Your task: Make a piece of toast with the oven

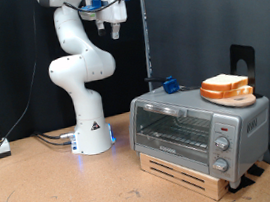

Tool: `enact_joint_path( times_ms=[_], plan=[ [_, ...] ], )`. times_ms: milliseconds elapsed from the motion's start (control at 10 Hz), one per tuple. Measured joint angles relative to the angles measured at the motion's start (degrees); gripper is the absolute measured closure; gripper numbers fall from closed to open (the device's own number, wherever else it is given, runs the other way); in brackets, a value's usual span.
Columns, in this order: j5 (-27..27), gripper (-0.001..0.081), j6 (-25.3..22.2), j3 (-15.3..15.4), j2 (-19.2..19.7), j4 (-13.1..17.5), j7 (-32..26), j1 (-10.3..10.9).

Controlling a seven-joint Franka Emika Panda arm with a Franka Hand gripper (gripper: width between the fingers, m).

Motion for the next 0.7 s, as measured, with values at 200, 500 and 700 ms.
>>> enact_joint_path(
  times_ms=[200, 500, 700],
  plan=[
    [0.04, -0.0001, 3.51, -1.22, -0.19, -0.77, -12.67, 1.93],
    [-2.58, -0.0001, 10.93, -2.33, 0.76, -2.64, -30.1, 4.33],
    [-0.64, -0.0001, 10.65, -2.96, 0.62, -2.65, -33.21, 4.94]
  ],
)
